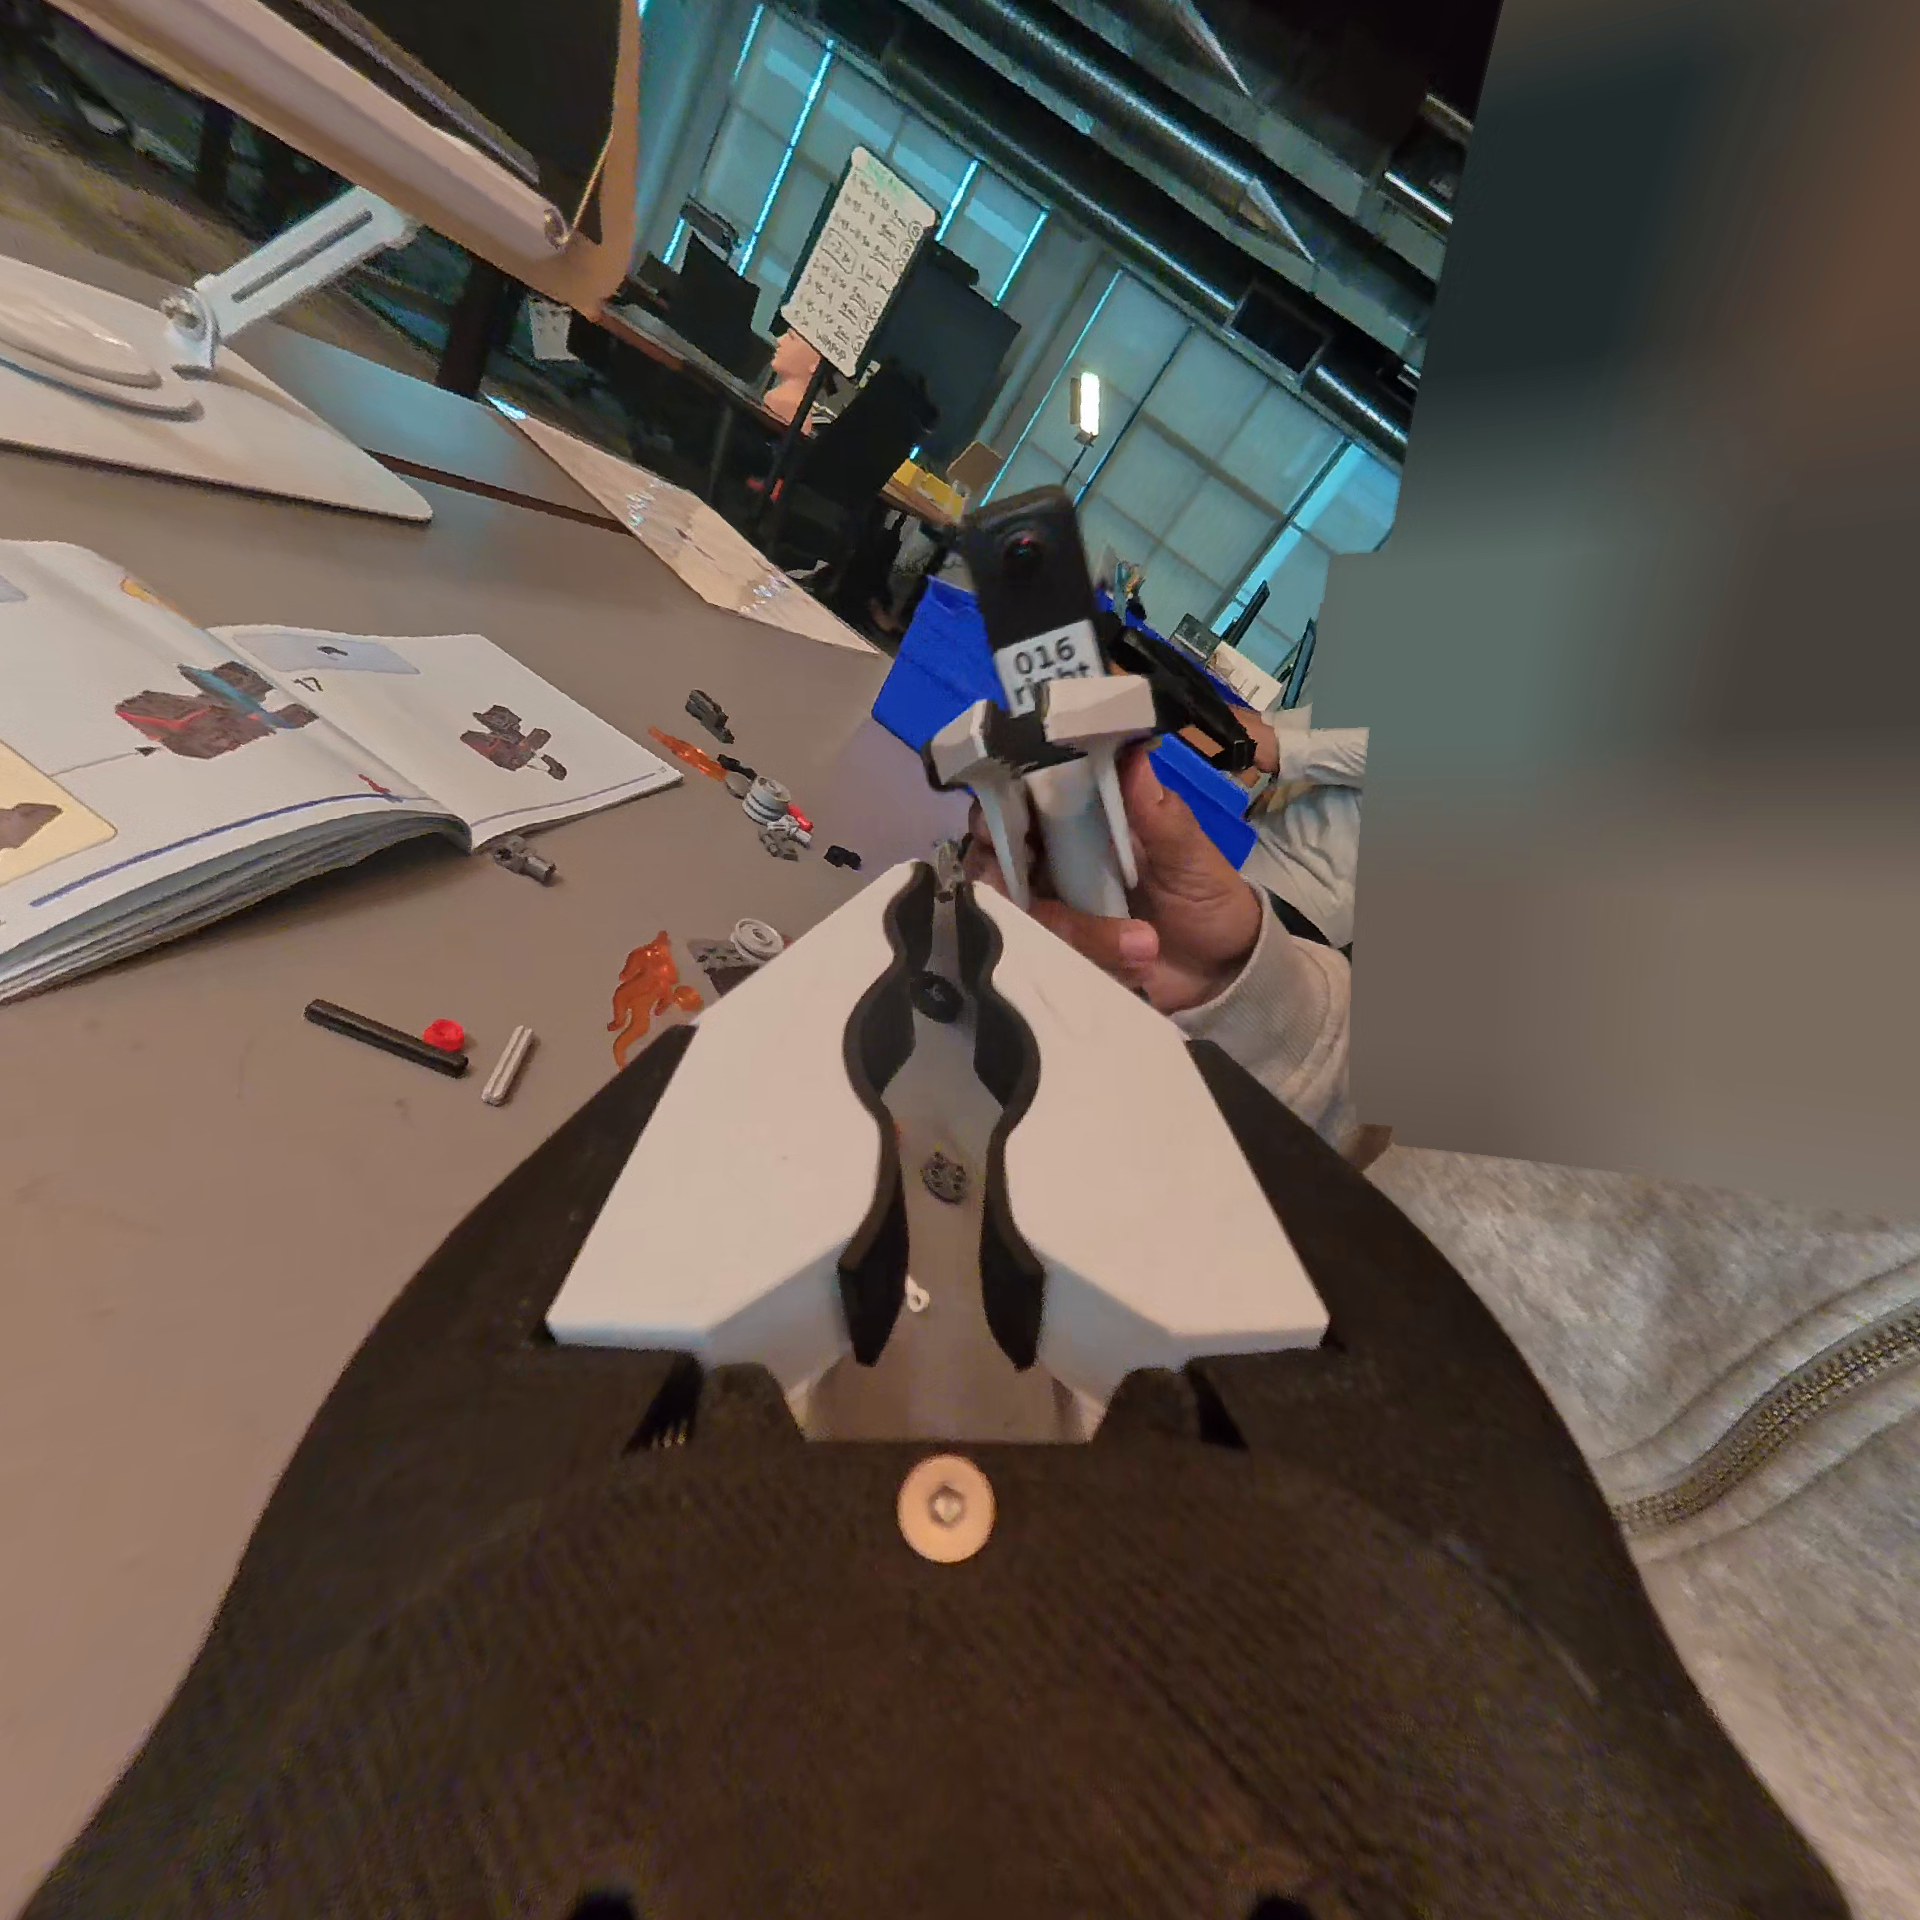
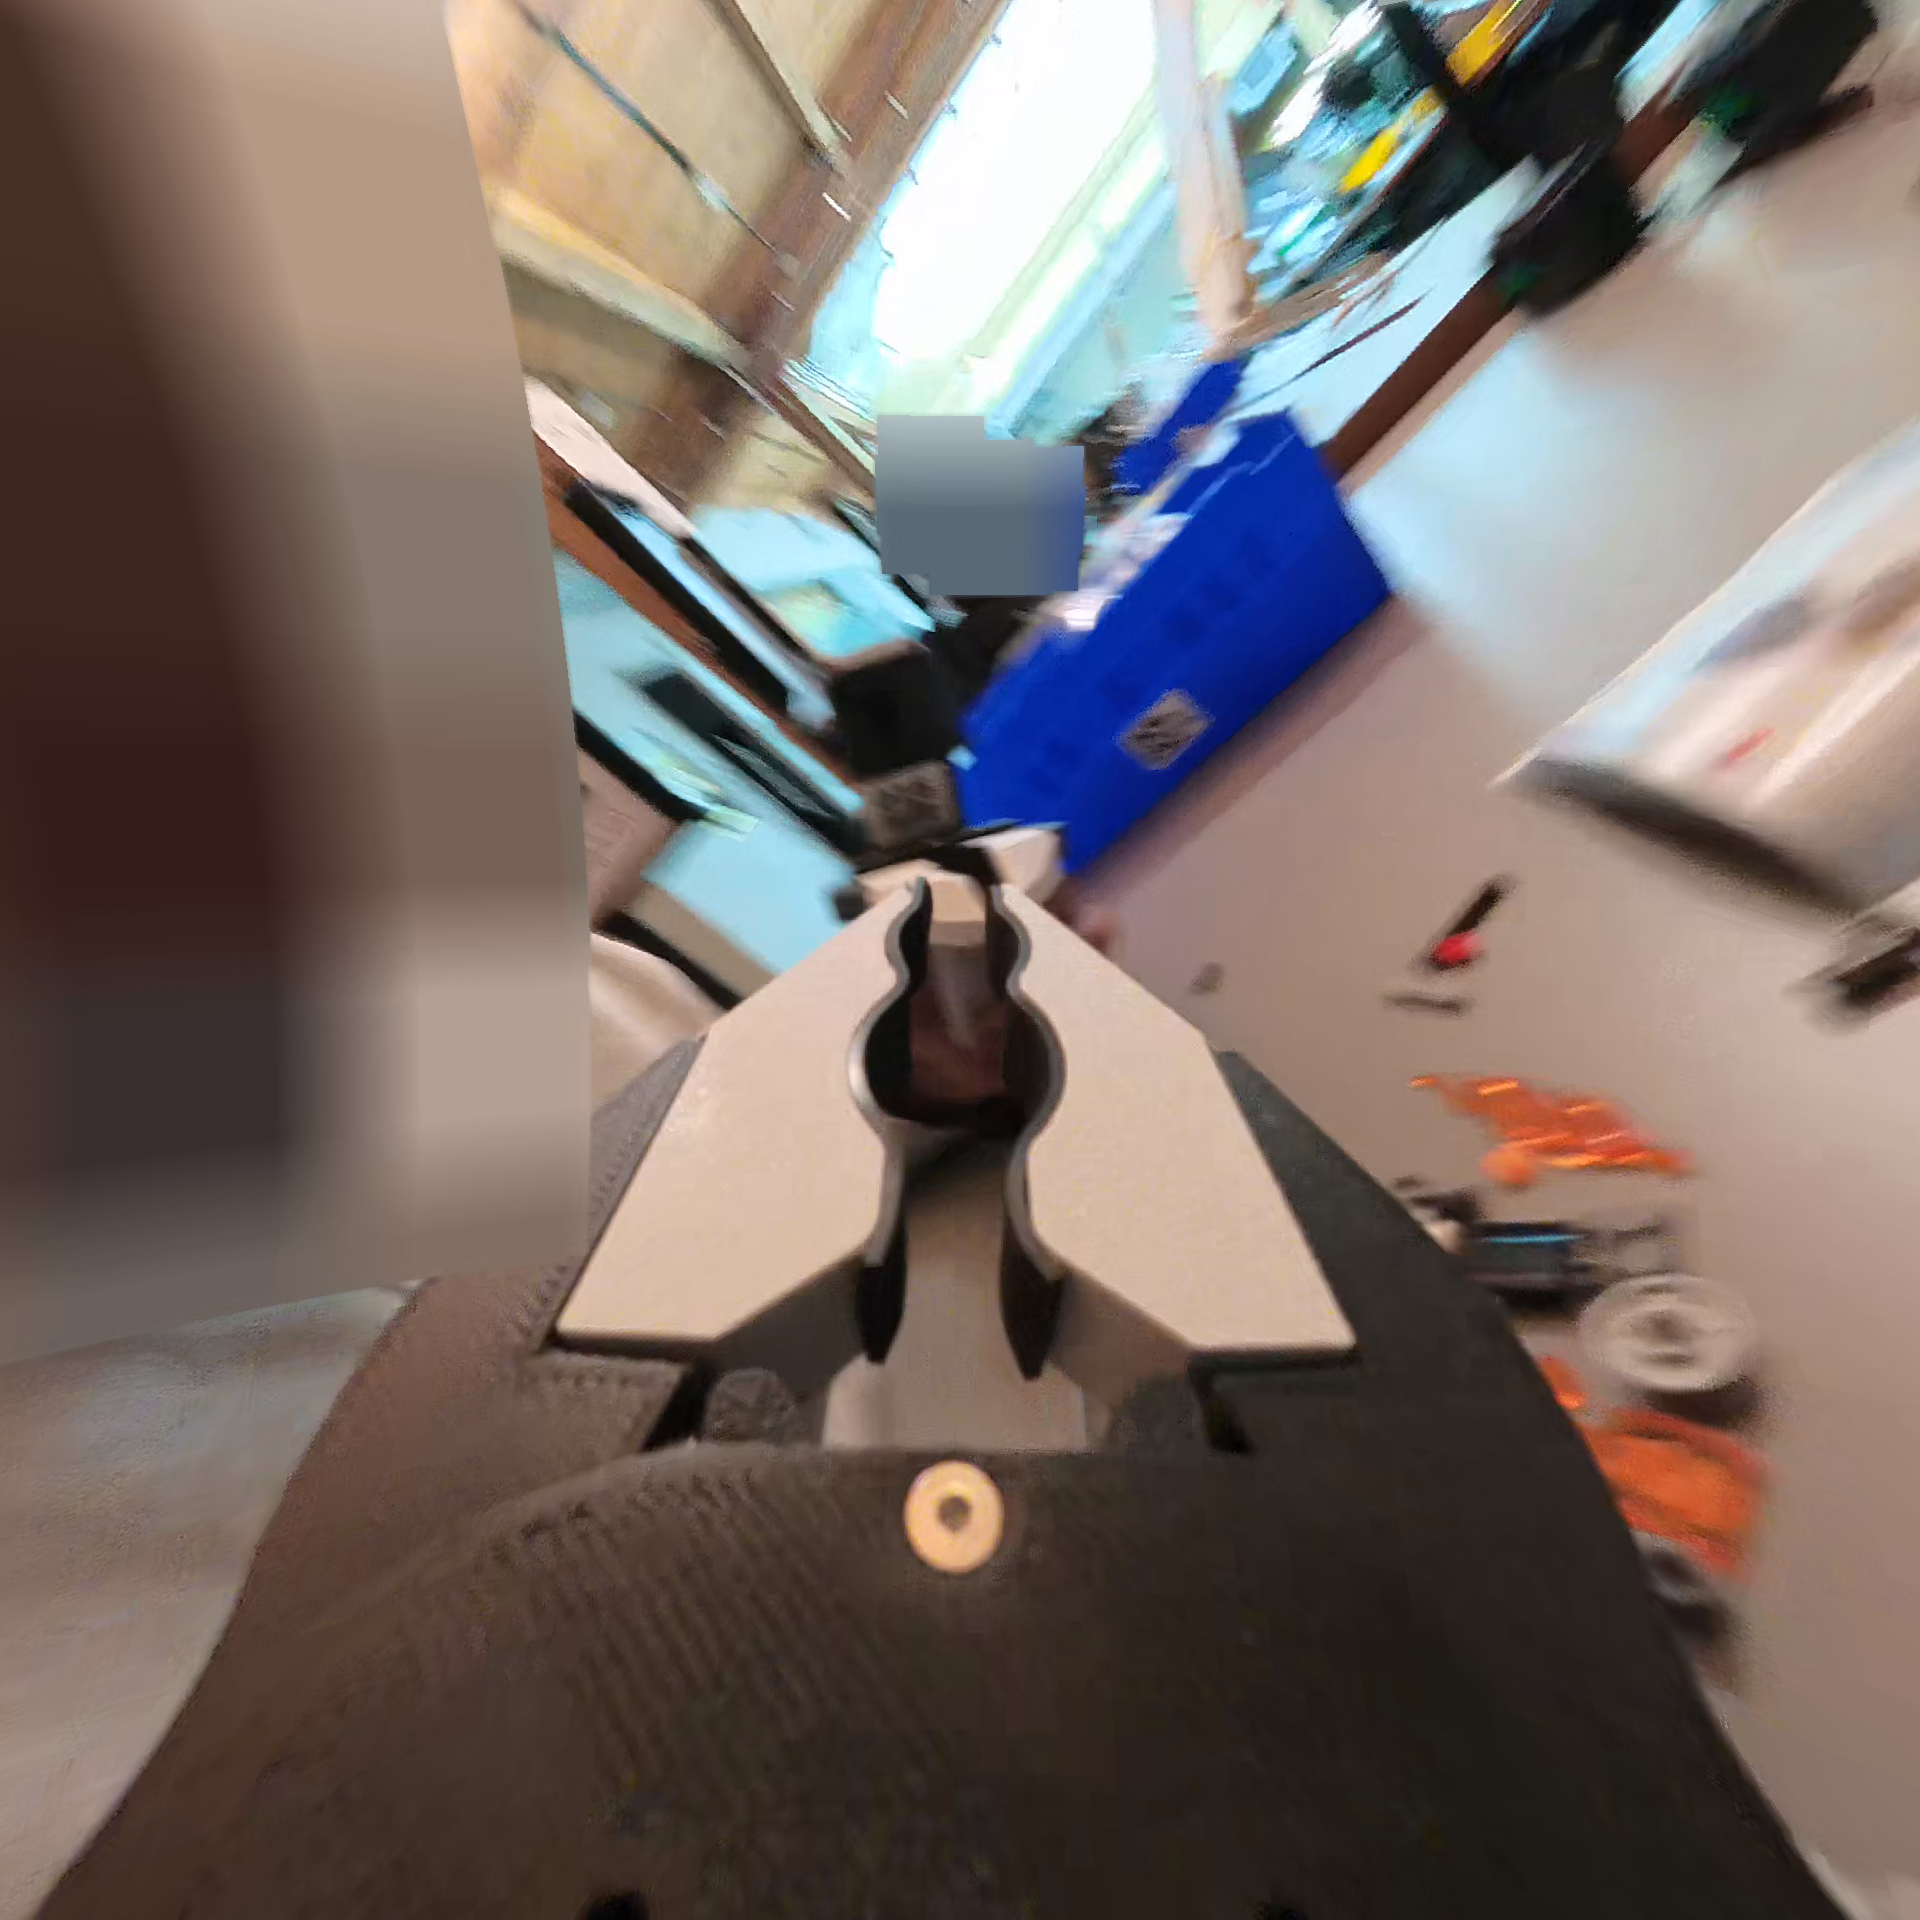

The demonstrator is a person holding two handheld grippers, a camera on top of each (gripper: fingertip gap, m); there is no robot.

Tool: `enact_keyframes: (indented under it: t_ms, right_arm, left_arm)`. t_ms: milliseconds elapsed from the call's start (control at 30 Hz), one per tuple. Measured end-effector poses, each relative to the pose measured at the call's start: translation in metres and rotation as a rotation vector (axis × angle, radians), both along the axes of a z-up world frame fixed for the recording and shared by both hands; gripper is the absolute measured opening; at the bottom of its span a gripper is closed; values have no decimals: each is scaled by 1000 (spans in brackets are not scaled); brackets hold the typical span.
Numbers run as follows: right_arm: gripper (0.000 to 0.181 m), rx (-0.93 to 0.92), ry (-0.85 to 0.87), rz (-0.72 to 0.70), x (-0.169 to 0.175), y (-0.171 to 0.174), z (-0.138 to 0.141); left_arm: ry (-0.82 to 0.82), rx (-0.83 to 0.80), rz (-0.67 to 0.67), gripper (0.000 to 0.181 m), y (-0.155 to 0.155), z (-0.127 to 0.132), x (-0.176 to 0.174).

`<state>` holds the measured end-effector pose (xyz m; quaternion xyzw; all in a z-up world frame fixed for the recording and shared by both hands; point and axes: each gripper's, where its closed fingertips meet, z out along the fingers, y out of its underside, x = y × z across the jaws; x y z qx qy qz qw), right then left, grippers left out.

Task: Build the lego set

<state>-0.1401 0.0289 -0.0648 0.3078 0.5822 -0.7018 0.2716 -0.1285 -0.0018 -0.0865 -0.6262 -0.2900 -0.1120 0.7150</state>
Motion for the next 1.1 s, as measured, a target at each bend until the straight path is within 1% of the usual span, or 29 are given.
enact_keyframes:
  t_ms: [133,300,433,500,567,633,767,933,1100]
  right_arm:
    - [8,263,378,-110,3,-6,-6]
    - [12,548,806,-188,10,-17,-19]
    - [16,794,1152,-231,13,-22,-36]
    - [16,892,1340,-263,13,-23,-41]
    - [13,937,1492,-303,14,-23,-40]
    - [14,941,1568,-325,16,-23,-37]
    - [15,908,1609,-328,22,-24,-32]
    - [16,949,1657,-301,24,-27,-39]
    - [10,973,1682,-295,24,-27,-42]
  left_arm:
    - [-65,33,-52,1,2,-1,3]
    - [-133,48,-103,1,6,-6,6]
    - [-221,93,-176,1,9,-7,12]
    - [-260,107,-206,1,10,-8,14]
    - [-285,113,-220,1,10,-10,15]
    - [-302,107,-229,1,11,-12,15]
    - [-322,101,-252,1,13,-14,18]
    - [-339,107,-272,1,15,-15,20]
    - [-347,104,-283,1,16,-16,22]
